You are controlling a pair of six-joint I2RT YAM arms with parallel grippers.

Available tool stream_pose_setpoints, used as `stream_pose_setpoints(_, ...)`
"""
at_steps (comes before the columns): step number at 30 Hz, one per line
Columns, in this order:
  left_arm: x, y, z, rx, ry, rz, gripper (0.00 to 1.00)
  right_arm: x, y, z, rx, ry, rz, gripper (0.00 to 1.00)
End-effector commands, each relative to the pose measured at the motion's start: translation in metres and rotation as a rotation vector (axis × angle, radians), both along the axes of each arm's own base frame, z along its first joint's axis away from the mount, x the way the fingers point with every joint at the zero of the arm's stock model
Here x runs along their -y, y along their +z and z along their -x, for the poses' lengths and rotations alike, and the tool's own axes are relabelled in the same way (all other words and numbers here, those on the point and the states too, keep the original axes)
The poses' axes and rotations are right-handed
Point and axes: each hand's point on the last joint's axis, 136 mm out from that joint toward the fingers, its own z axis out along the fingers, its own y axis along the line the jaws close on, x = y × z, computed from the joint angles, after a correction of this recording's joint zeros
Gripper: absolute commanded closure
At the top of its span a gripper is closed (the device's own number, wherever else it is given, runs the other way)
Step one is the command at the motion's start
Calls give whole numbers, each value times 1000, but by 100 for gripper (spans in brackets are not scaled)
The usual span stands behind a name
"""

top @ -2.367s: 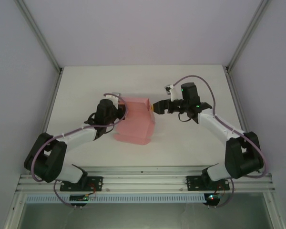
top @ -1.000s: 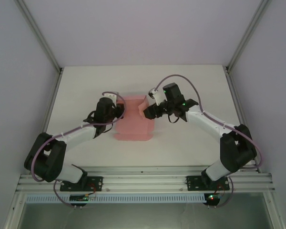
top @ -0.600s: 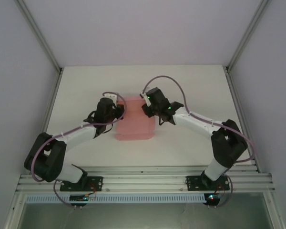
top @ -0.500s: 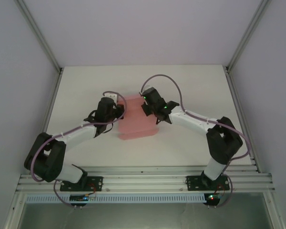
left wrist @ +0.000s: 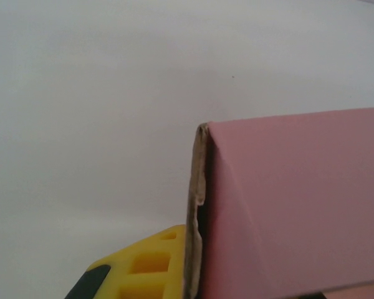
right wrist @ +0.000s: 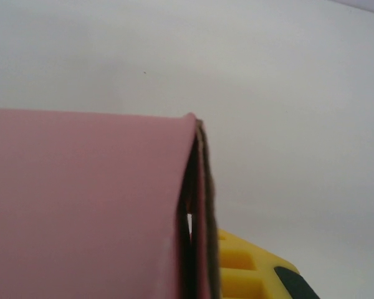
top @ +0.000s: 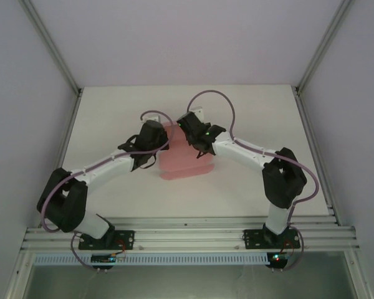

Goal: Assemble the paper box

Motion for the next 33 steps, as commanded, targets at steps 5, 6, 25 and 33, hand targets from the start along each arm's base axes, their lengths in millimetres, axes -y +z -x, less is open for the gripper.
stream_pose_setpoints(5,-93,-39,3,-136,266,-271,100,120,-6,-9,19,-294,237,100)
stream_pose_setpoints(6,-80,-38,-1,-127,219,-237,100,100,-12,-13,17,-209,147,100)
stream_pose_setpoints(25,8,8,-12,-31,-209,-52,100,-42,63,50,38,617,-827,0)
stream_pose_setpoints(33,2,13,-7,-38,-195,-61,100,4,28,41,-17,429,-476,3)
